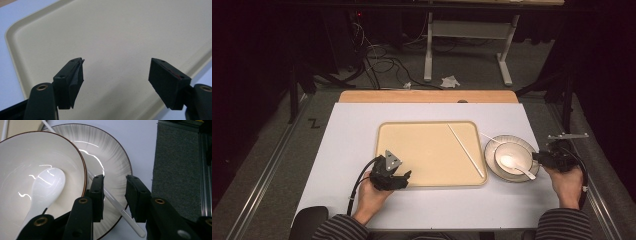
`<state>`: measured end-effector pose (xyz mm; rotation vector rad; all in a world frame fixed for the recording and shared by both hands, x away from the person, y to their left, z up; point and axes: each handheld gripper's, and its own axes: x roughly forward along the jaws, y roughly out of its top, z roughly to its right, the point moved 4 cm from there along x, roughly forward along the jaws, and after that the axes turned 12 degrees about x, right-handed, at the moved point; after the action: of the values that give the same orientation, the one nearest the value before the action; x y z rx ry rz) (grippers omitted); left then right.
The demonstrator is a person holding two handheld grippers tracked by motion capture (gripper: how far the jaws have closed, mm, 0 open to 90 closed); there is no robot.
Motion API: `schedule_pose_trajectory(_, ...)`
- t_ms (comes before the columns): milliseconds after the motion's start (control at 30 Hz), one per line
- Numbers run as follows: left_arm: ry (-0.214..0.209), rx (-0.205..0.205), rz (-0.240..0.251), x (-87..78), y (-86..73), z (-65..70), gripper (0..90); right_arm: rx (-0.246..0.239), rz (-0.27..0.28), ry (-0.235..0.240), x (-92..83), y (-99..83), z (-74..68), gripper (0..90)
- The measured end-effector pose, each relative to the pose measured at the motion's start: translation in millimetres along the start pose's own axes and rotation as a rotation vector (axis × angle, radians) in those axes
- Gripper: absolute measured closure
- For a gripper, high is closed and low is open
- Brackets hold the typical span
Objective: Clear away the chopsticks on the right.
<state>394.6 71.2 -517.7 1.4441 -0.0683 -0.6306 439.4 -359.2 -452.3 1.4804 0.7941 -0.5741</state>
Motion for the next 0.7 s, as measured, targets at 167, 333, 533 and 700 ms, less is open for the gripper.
schedule_pose_trajectory(167, 0.002, 0.003, -0.006, 0.6, -0.7, -0.8, 28.3, -0.003, -0.047, -0.007, 8.5, -5.2, 4.8, 69.9)
schedule_pose_trajectory(333, 0.006, 0.018, 0.006, -0.2, -0.6, -0.2, 28.3, 0.000, -0.068, 0.008, 12.6, -7.2, 5.4, 70.0)
schedule_pose_trajectory(533, 0.013, 0.024, 0.011, -1.6, 0.8, -1.9, 28.4, 0.023, -0.064, 0.001, 11.2, -8.3, 11.1, 70.0)
schedule_pose_trajectory(700, 0.010, 0.023, 0.009, -0.5, -0.3, -1.1, 28.4, 0.018, -0.082, -0.003, 14.0, -9.5, 12.1, 70.5)
